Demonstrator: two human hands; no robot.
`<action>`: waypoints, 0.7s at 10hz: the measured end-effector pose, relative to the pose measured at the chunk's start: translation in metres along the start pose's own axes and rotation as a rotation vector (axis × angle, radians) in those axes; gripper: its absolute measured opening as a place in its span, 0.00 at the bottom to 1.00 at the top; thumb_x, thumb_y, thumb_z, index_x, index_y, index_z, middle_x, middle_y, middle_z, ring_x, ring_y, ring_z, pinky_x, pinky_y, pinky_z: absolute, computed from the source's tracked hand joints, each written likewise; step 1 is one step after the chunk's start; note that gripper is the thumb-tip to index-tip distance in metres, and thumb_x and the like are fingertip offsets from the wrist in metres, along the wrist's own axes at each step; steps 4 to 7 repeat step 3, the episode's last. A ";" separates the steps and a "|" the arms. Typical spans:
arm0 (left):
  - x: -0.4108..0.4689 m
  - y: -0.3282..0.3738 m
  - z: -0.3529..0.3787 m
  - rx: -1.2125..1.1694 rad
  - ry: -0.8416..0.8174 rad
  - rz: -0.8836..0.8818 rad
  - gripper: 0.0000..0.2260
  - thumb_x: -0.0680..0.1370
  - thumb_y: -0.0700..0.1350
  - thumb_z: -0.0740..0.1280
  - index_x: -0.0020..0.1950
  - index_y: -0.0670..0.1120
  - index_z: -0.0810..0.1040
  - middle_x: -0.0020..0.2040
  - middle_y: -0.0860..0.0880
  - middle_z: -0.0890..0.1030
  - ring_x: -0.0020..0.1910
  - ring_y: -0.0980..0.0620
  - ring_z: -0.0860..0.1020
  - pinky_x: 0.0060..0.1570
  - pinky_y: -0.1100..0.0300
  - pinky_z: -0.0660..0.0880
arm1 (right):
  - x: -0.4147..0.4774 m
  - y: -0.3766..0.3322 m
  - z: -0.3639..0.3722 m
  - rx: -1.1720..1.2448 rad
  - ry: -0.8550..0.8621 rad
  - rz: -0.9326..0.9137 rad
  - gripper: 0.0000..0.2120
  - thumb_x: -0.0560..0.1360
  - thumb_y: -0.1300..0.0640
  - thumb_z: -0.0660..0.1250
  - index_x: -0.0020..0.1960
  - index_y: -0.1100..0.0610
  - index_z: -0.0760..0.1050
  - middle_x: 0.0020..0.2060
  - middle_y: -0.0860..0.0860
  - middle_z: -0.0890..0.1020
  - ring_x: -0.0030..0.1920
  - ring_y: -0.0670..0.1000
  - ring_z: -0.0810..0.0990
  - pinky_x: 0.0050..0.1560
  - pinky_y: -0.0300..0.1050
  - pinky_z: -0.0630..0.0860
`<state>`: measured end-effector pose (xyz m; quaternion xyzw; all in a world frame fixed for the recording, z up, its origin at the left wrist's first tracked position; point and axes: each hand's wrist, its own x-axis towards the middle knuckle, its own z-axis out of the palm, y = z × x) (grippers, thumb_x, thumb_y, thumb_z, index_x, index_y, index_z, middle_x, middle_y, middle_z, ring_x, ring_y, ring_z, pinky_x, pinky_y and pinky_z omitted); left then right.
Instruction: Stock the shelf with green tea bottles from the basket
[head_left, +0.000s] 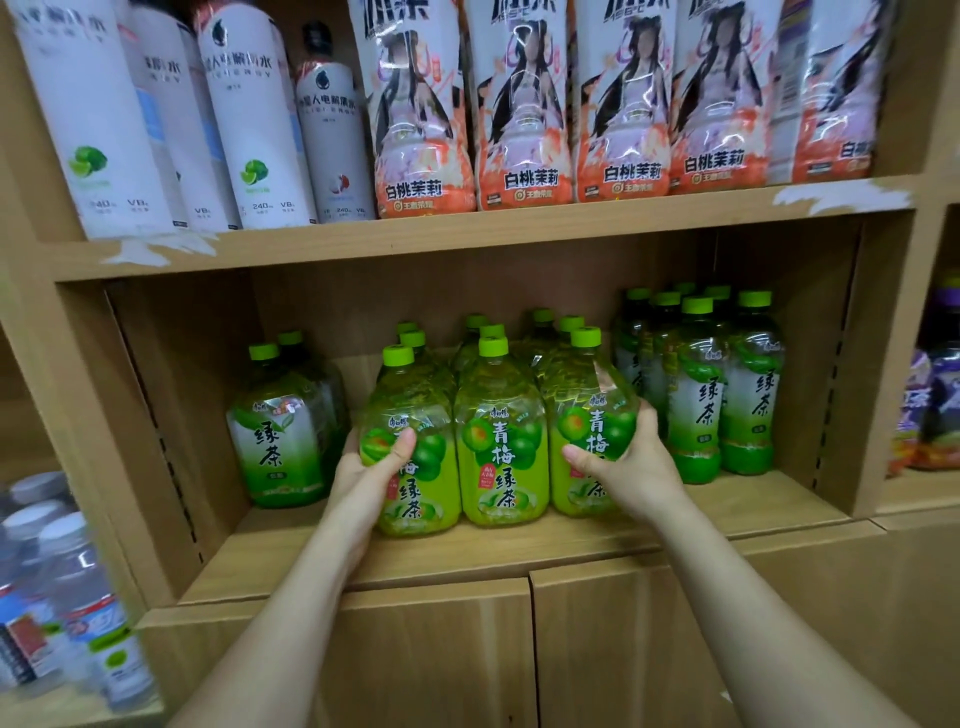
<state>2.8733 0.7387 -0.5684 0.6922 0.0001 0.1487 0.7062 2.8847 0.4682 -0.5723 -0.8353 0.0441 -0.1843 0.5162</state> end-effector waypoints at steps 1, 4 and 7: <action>-0.006 0.007 0.001 0.067 0.030 -0.001 0.36 0.62 0.62 0.72 0.67 0.55 0.67 0.58 0.49 0.80 0.55 0.47 0.79 0.59 0.46 0.75 | -0.008 -0.005 -0.003 -0.001 -0.035 0.038 0.51 0.63 0.42 0.77 0.74 0.56 0.52 0.68 0.55 0.72 0.67 0.57 0.72 0.66 0.55 0.70; -0.032 0.012 0.006 0.354 0.297 0.222 0.34 0.71 0.54 0.72 0.73 0.53 0.62 0.67 0.48 0.73 0.67 0.47 0.70 0.66 0.49 0.68 | -0.033 -0.010 -0.035 -0.167 -0.021 -0.034 0.48 0.69 0.44 0.73 0.78 0.54 0.47 0.74 0.57 0.64 0.72 0.59 0.66 0.68 0.55 0.66; -0.032 0.012 0.006 0.354 0.297 0.222 0.34 0.71 0.54 0.72 0.73 0.53 0.62 0.67 0.48 0.73 0.67 0.47 0.70 0.66 0.49 0.68 | -0.033 -0.010 -0.035 -0.167 -0.021 -0.034 0.48 0.69 0.44 0.73 0.78 0.54 0.47 0.74 0.57 0.64 0.72 0.59 0.66 0.68 0.55 0.66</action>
